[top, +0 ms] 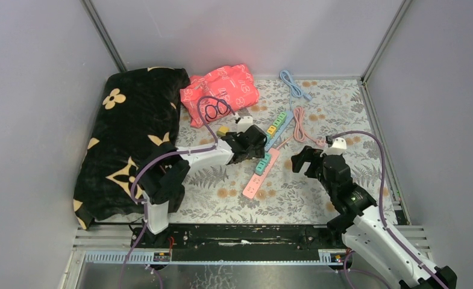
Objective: Insert the plug
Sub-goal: Pick up the plug from the center of the board.
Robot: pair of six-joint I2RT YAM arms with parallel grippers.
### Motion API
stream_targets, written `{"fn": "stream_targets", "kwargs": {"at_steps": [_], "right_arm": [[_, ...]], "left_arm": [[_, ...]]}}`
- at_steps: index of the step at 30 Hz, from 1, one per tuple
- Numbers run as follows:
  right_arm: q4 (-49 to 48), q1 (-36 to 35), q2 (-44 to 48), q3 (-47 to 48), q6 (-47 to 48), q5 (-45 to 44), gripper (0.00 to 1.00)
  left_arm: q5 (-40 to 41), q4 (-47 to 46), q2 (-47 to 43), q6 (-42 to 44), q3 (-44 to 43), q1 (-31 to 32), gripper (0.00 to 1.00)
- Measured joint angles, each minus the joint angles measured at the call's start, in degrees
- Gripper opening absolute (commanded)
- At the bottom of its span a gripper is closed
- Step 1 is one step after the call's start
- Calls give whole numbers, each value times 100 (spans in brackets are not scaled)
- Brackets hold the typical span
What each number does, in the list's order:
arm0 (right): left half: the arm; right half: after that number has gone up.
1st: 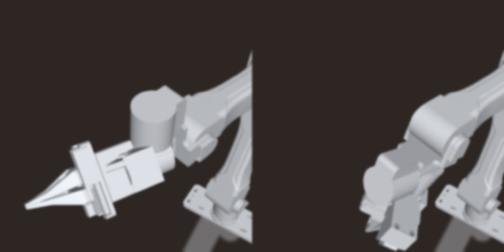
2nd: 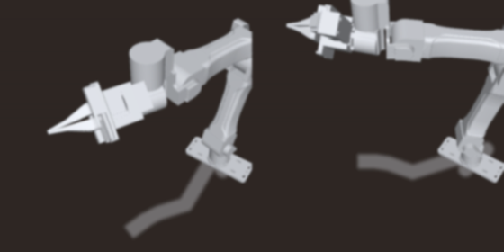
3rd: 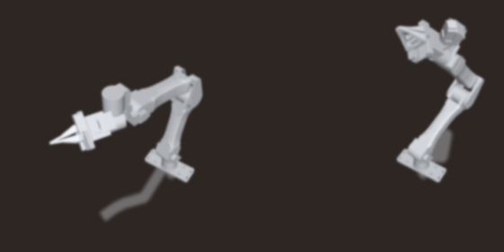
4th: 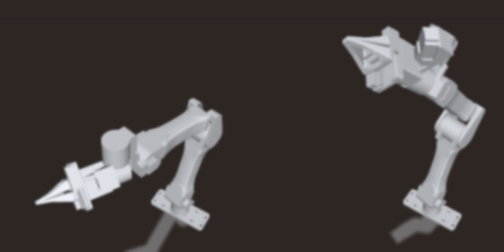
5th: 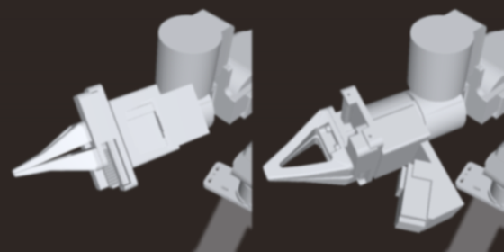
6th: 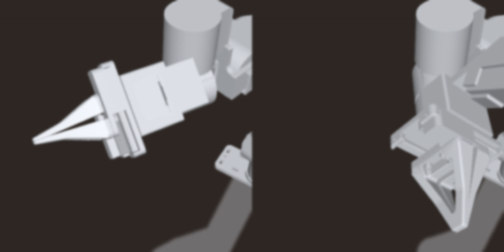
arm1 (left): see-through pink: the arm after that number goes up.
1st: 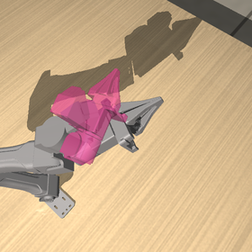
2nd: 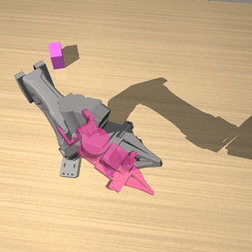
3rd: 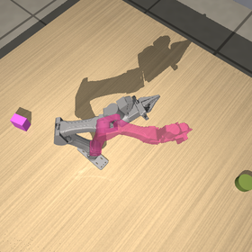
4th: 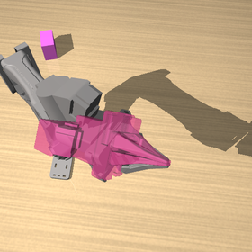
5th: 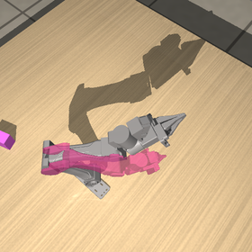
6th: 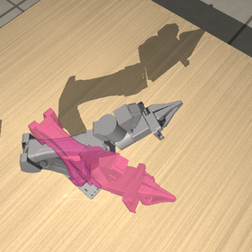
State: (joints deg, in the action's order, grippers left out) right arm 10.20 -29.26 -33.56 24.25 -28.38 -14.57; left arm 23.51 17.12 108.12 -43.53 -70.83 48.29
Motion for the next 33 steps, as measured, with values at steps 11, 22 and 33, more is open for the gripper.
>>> {"fn": "stream_targets", "kwargs": {"at_steps": [11,22,33], "right_arm": [[-26,0,212,-87,293,-138,100],[-81,0,-103,-92,378,-103,100],[-354,0,-483,-92,380,35,100]], "left_arm": [[-4,2,463,-94,-105,-269,91],[-125,-140,55,140,496,-496,71],[-402,-319,-162,625,807,-595,48]]}}
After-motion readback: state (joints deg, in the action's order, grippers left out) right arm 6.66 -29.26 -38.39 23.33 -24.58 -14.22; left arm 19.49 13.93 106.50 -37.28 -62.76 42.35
